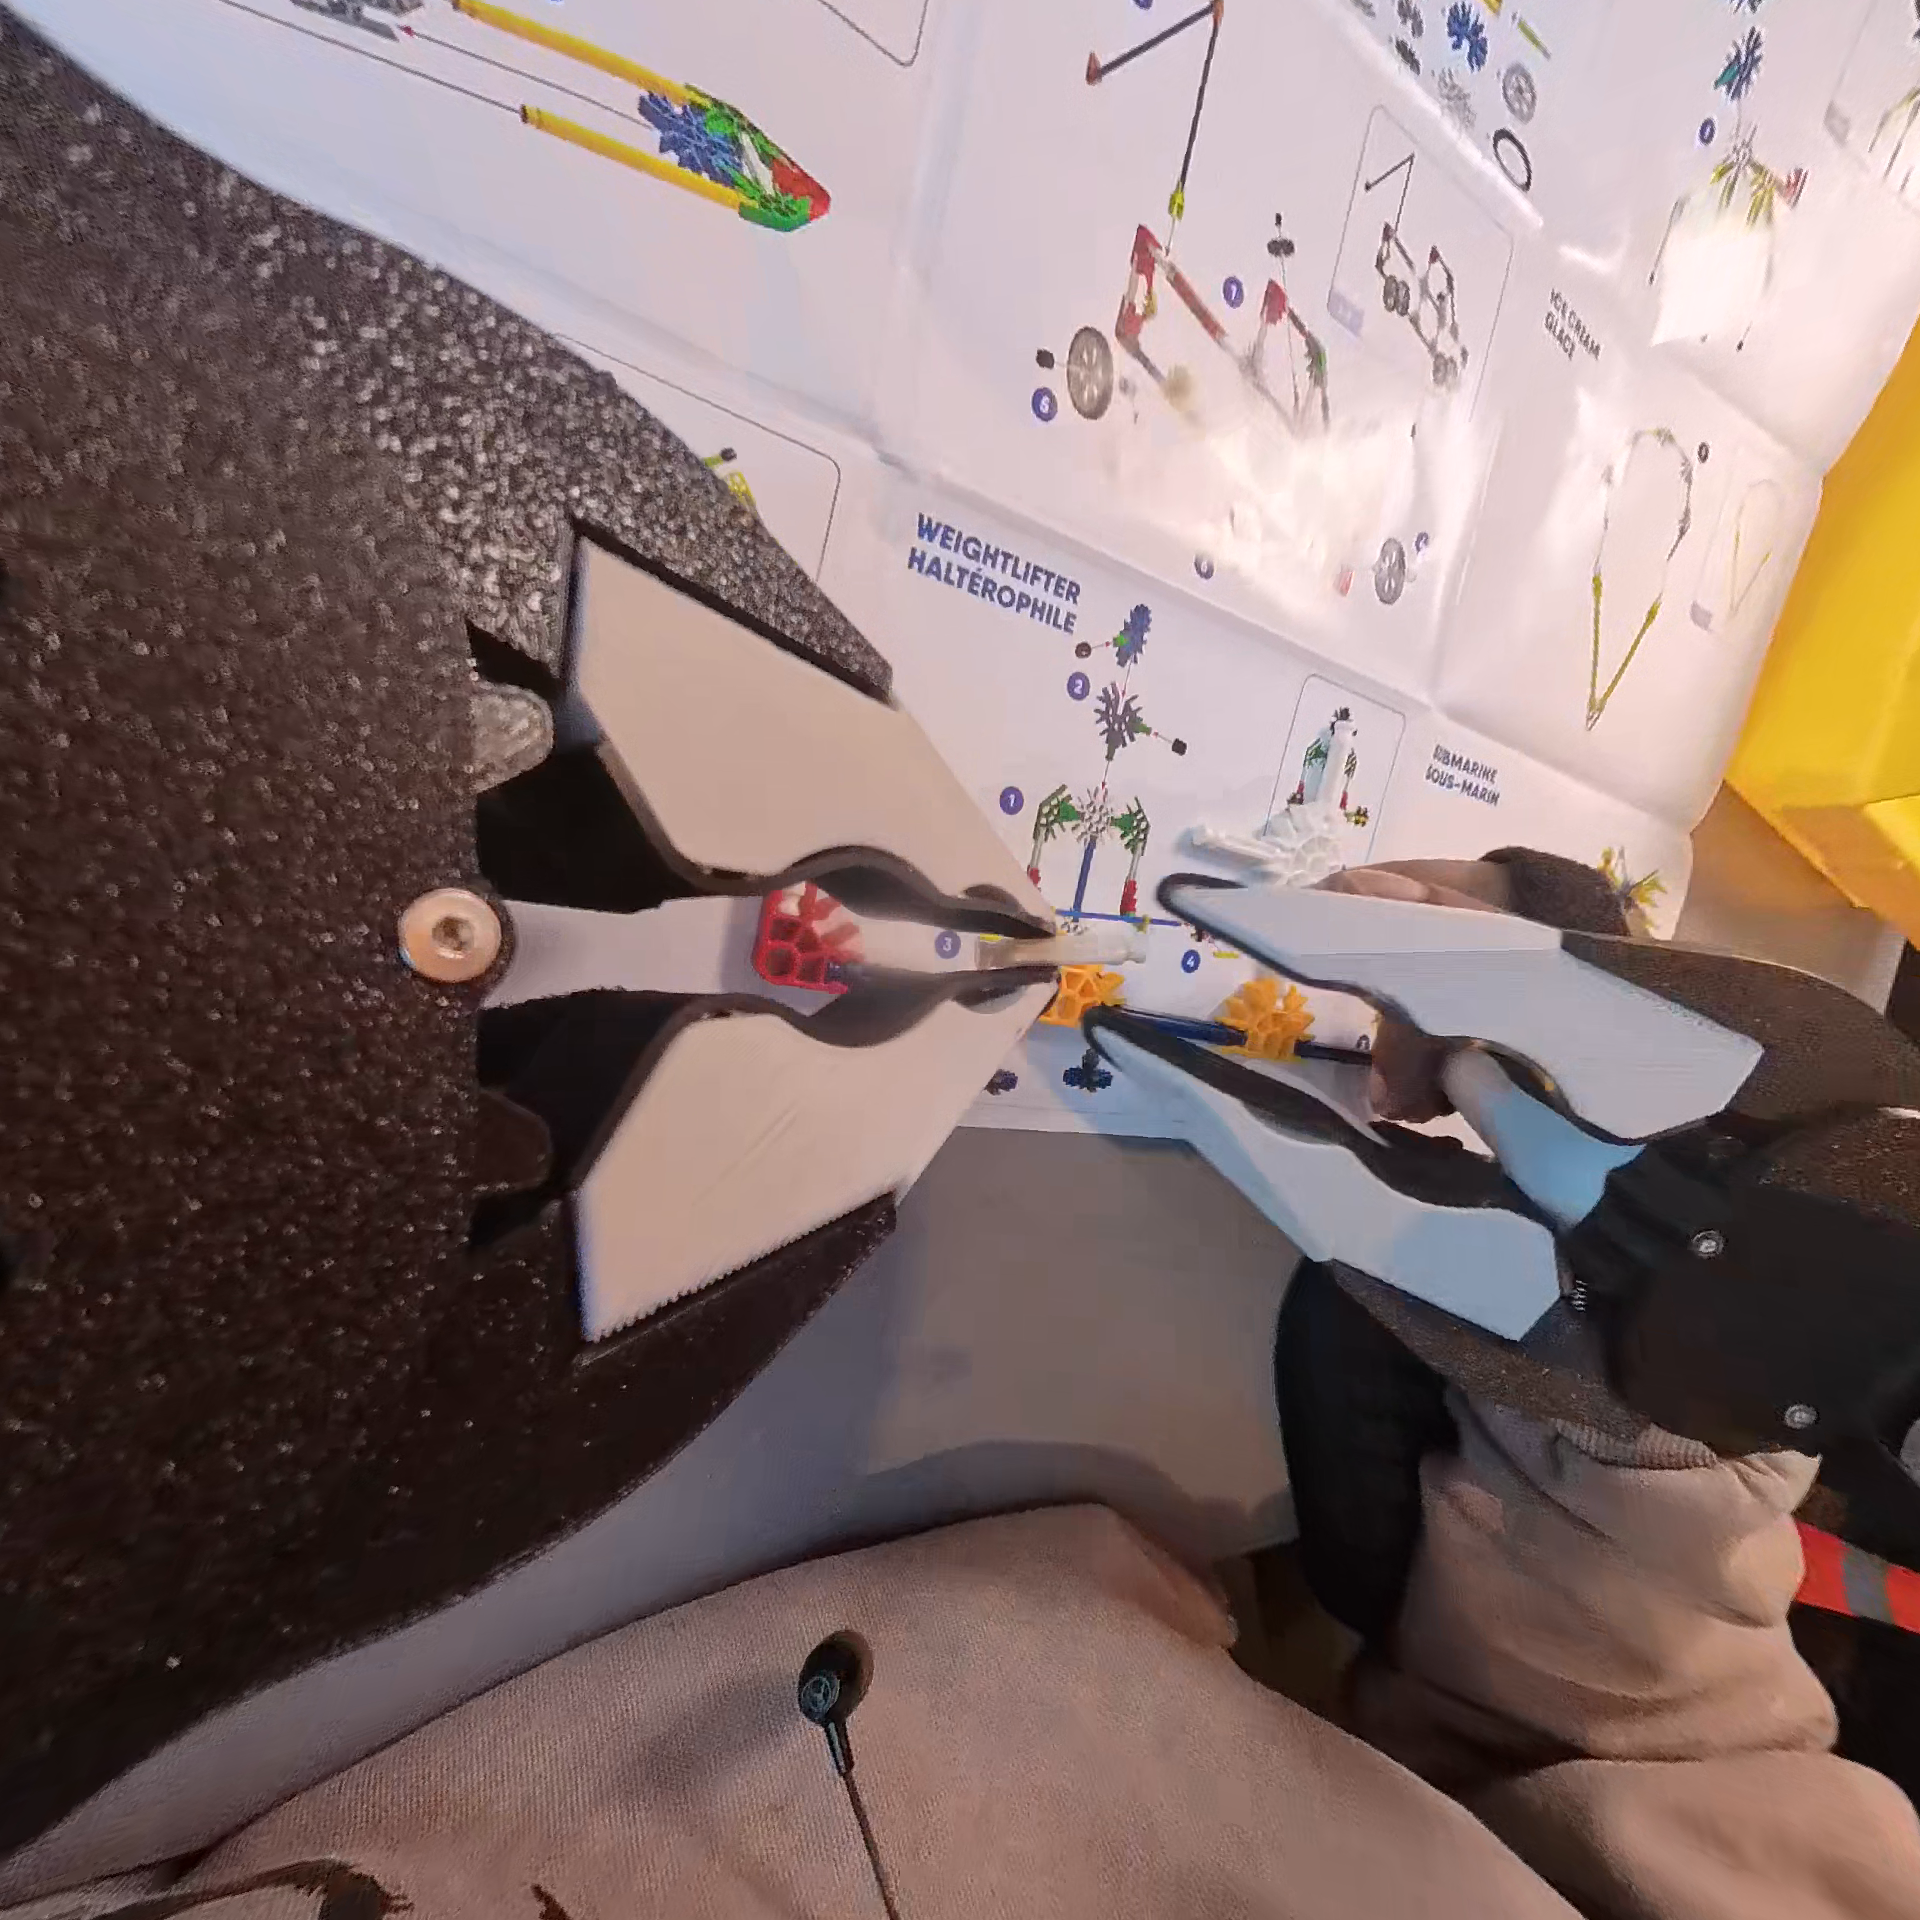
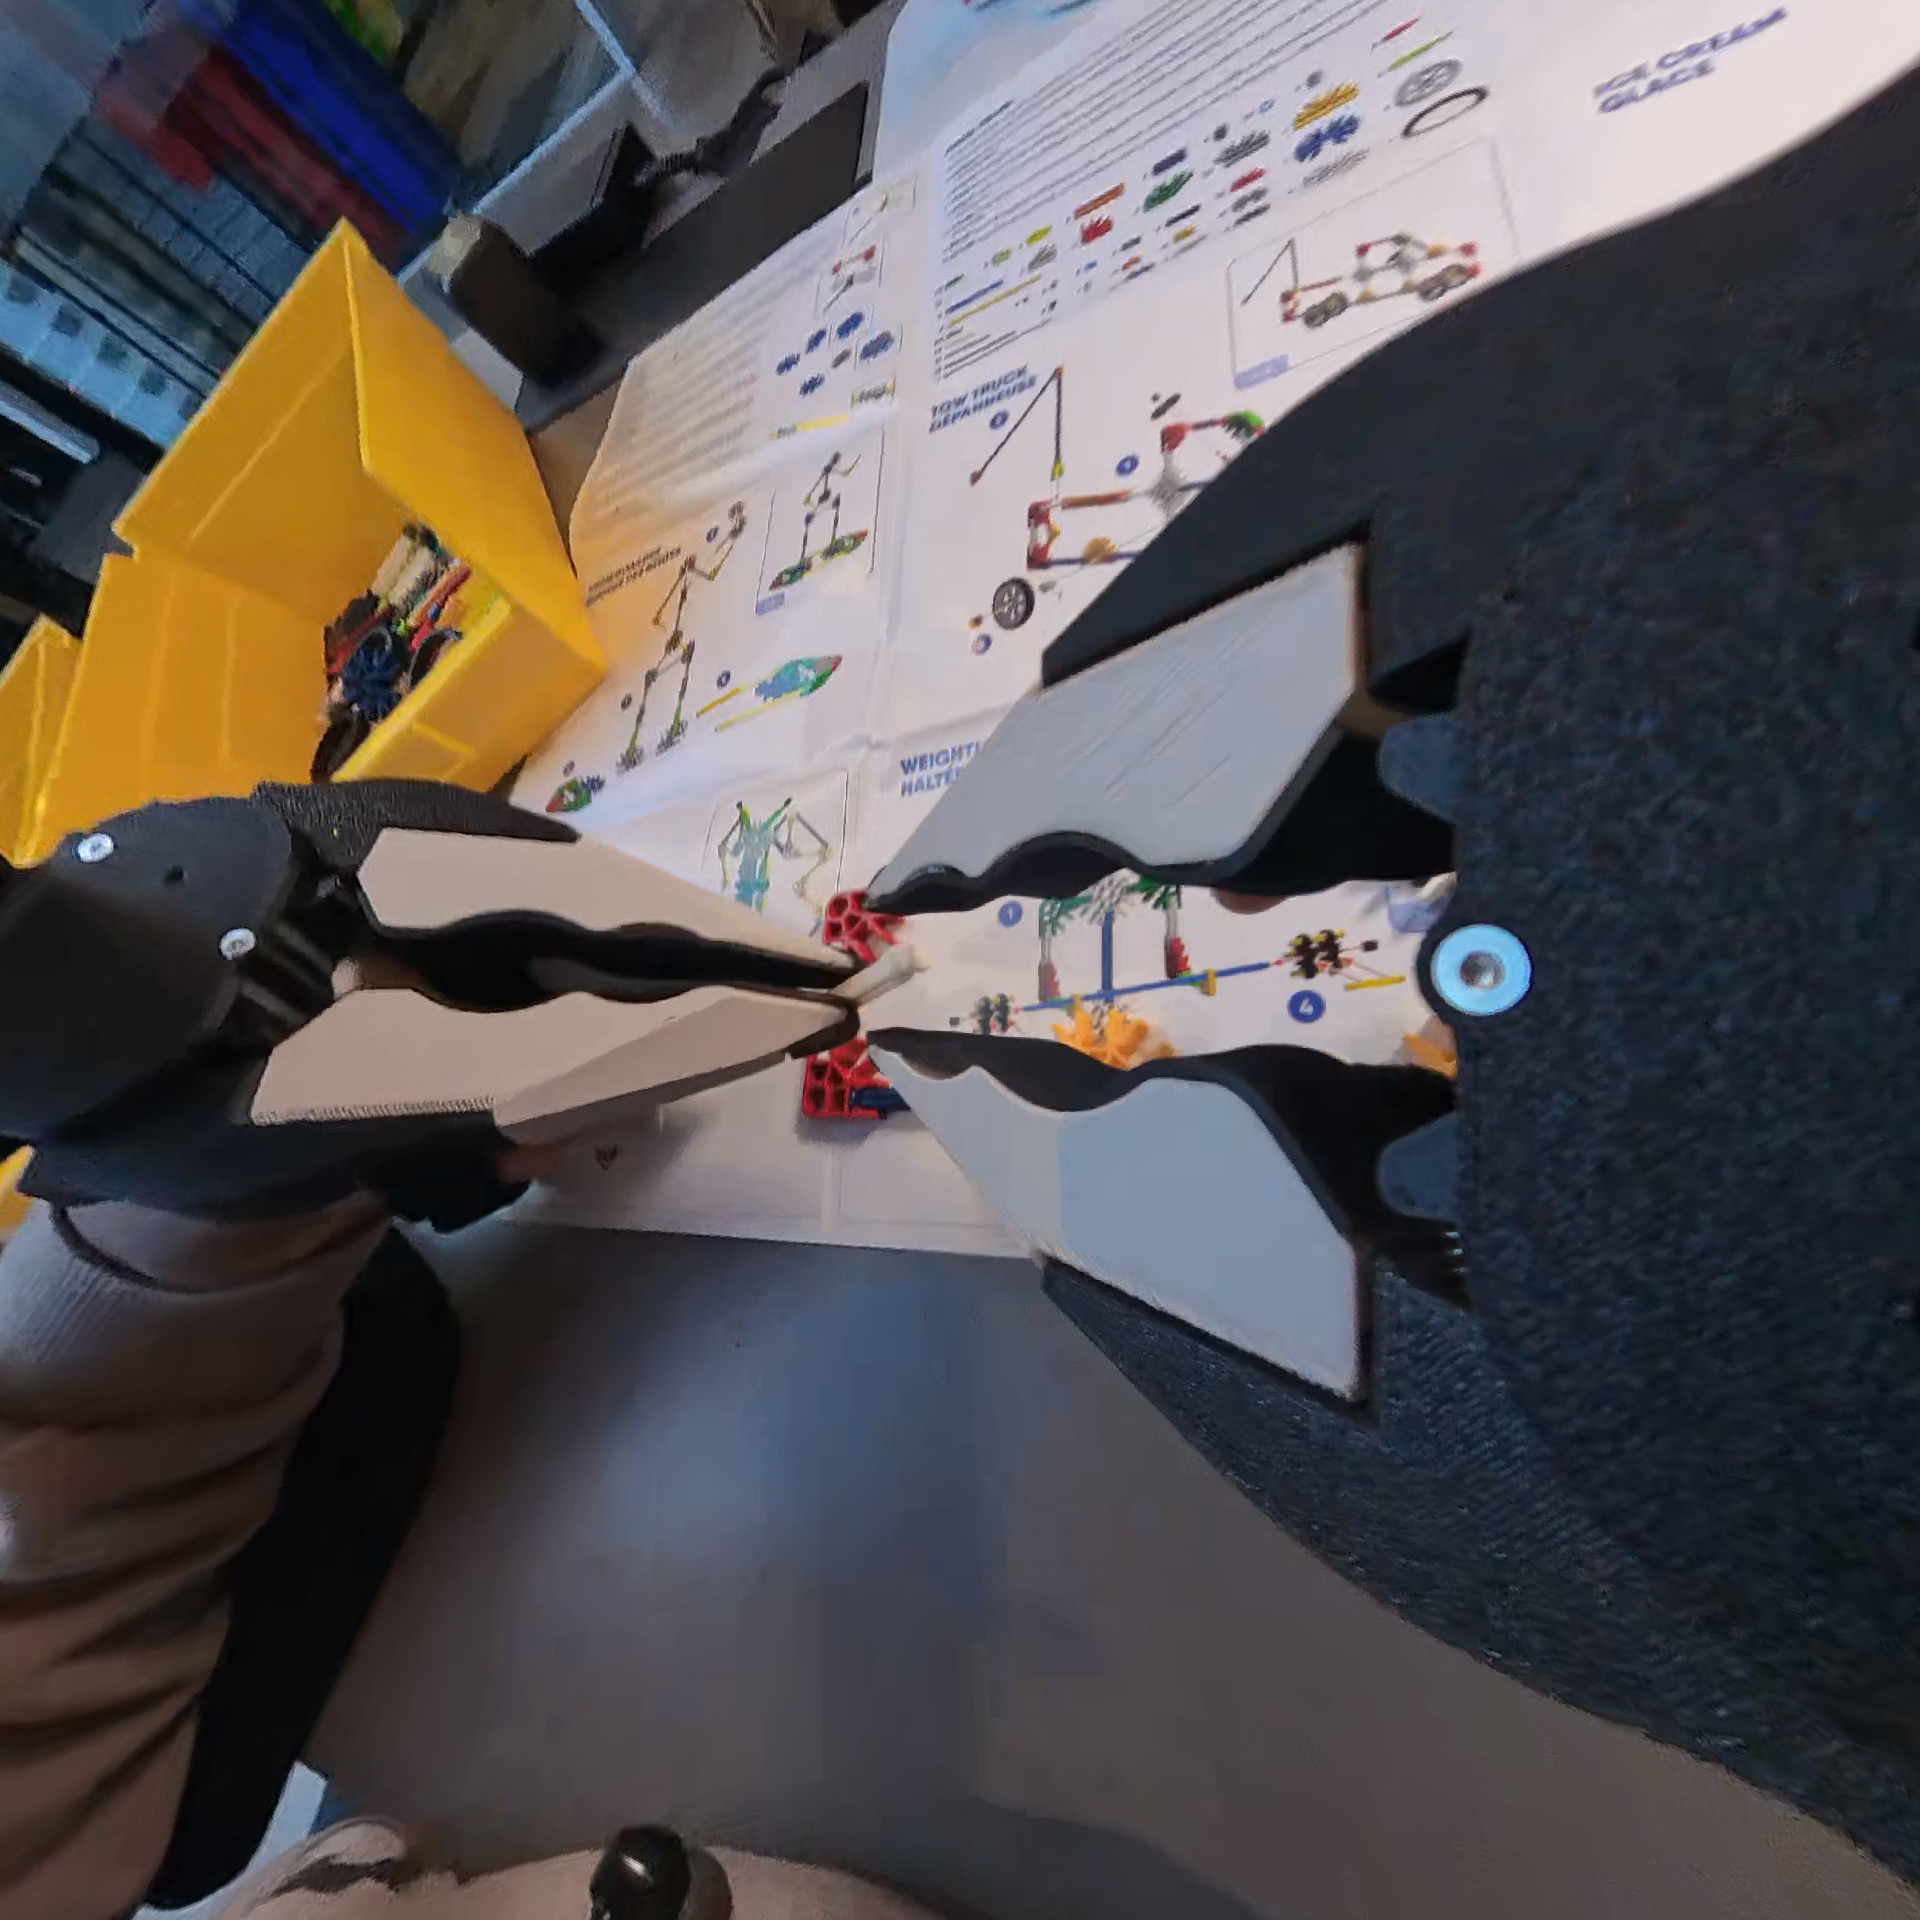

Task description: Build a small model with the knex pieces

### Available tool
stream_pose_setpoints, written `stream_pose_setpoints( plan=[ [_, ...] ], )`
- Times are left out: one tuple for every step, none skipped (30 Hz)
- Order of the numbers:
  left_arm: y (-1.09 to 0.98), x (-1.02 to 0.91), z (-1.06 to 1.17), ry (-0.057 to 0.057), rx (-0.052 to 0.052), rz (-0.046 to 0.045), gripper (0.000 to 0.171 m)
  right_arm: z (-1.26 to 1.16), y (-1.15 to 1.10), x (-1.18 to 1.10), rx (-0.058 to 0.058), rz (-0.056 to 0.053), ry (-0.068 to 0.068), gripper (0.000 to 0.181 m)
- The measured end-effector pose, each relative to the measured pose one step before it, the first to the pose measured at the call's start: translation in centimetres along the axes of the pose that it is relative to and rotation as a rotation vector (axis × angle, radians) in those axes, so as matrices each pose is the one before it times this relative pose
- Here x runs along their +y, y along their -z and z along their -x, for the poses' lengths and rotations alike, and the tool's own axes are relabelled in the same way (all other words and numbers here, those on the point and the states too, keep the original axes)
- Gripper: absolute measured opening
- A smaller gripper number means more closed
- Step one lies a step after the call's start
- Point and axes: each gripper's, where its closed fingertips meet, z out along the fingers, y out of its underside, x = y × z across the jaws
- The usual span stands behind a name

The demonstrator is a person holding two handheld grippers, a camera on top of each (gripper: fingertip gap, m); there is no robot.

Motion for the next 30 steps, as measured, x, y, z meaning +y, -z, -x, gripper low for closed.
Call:
stream_pose_setpoints(
  plan=[
    [-0.223, 0.157, -0.23, -0.0081, 0.006, 0.00979, 0.003, 0.575, -0.488, 0.142, -0.0209, 0.0152, 0.0167, 0.018],
    [-0.139, 0.074, -0.144, -0.0073, 0.002, 0.00565, 0.003, 0.436, -0.365, 0.047, -0.0174, 0.009, 0.0104, 0.015],
    [-0.073, 0.132, -0.017, -0.0074, -0.0036, 0.0099, 0.003, 0.203, -0.209, 0.067, -0.0064, 0.0089, 0.0074, 0.014],
    [-0.03, 0.151, 0.038, -0.0076, -0.0052, 0.00871, 0.003, 0.032, -0.088, 0.106, -0.0011, 0.0089, 0.0084, 0.013],
    [0.016, -0.023, -0.024, 0.0, 0.0011, -0.00354, 0.003, -0.004, 0.027, -0.033, -0.0019, -0.002, -0.0031, 0.013],
    [0.048, -0.112, -0.047, 0.0047, 0.0043, -0.00774, 0.003, 0.0, 0.08, -0.095, -0.0053, -0.007, -0.0124, 0.012],
    [0.081, -0.137, 0.024, 0.0035, 0.0002, -0.00966, 0.003, -0.083, 0.107, -0.1, -0.0008, -0.008, -0.0115, 0.011],
    [0.118, -0.147, 0.15, 0.0014, -0.006, -0.00997, 0.004, -0.107, 0.122, -0.023, 0.0013, -0.0038, -0.0049, 0.005],
    [0.144, -0.076, 0.227, -0.0012, -0.0089, -0.00742, 0.003, -0.271, 0.129, -0.014, 0.0124, -0.0057, -0.0043, 0.0],
    [0.156, 0.084, 0.26, 0.0007, -0.0101, 0.00027, 0.003, -0.232, 0.122, -0.002, 0.0074, -0.0059, -0.0073, 0.0],
    [0.1, 0.149, 0.119, 0.0018, -0.0021, 0.00492, 0.003, -0.198, 0.073, -0.015, 0.0044, -0.0049, -0.013, 0.0],
    [0.047, 0.081, 0.08, 0.0003, -0.0038, 0.00116, 0.003, -0.1, 0.053, -0.069, -0.0011, -0.0063, -0.0104, 0.0],
    [-0.007, -0.003, 0.053, -0.0041, -0.0051, -0.00173, 0.003, -0.038, -0.003, -0.096, -0.0012, -0.0054, -0.0066, 0.0],
    [-0.007, -0.048, -0.051, -0.0065, -0.0005, -0.00118, 0.003, -0.011, -0.03, -0.045, -0.0014, -0.0022, -0.0028, 0.0],
    [-0.016, -0.062, -0.066, -0.0067, 0.0014, -0.0019, 0.003, 0.024, -0.059, -0.015, -0.0024, -0.0001, -0.0003, 0.0],
    [0.002, -0.07, 0.033, -0.0061, -0.004, -0.00331, 0.002, 0.021, -0.066, 0.037, -0.0019, 0.002, 0.0, 0.0],
    [0.033, 0.007, 0.07, -0.0046, -0.0047, -0.0003, 0.002, -0.018, -0.06, 0.084, -0.0001, 0.0037, 0.0001, 0.0],
    [0.04, 0.07, 0.061, -0.0024, -0.0017, 0.00262, 0.002, -0.049, -0.021, 0.087, 0.0017, 0.0041, -0.0001, 0.0],
    [0.055, 0.078, 0.112, -0.0017, -0.0052, 0.0015, 0.002, -0.082, 0.009, 0.009, 0.0029, 0.0, -0.0012, 0.0],
    [0.051, 0.076, 0.115, -0.0017, -0.0049, 0.00158, 0.002, -0.078, 0.042, -0.063, 0.0012, -0.0039, -0.003, 0.0],
    [0.044, 0.093, 0.04, -0.0017, -0.0011, 0.0034, 0.002, -0.062, 0.046, -0.058, 0.0011, -0.0032, -0.0037, 0.0],
    [0.038, 0.068, 0.089, -0.0036, -0.0046, 0.00236, 0.002, -0.058, 0.035, -0.021, 0.0009, -0.0007, -0.001, 0.0],
    [0.043, 0.039, 0.076, -0.0055, -0.0051, 0.00117, 0.002, -0.083, 0.014, 0.025, 0.004, 0.0025, 0.0018, 0.0],
    [0.027, 0.028, -0.021, -0.0046, 0.0009, 0.00206, 0.002, -0.086, -0.022, 0.036, 0.0056, 0.0043, 0.0053, 0.002],
    [0.023, -0.023, -0.025, -0.0039, 0.0001, -0.00054, 0.002, 0.004, -0.105, 0.085, 0.0003, 0.0096, 0.0078, 0.007],
    [-0.009, -0.034, -0.059, -0.0035, 0.0014, -0.00102, 0.002, -0.002, -0.168, 0.128, 0.002, 0.0163, 0.0103, 0.011],
    [-0.034, -0.033, -0.111, -0.0048, 0.0035, 0.00036, 0.001, 0.02, -0.223, 0.131, 0.0039, 0.0174, 0.0161, 0.015],
    [-0.039, -0.061, -0.065, -0.007, -0.0012, -0.00242, 0.001, 0.184, -0.242, 0.129, -0.0043, 0.0182, 0.019, 0.015],
    [-0.017, -0.084, -0.072, -0.0058, 0.0002, -0.00347, 0.001, 0.192, -0.232, 0.073, -0.0043, 0.0136, 0.0145, 0.014],
    [-0.003, -0.075, -0.07, -0.0032, 0.0016, -0.00312, 0.001, 0.04, -0.182, 0.077, 0.004, 0.0111, 0.0087, 0.006]
  ],
)
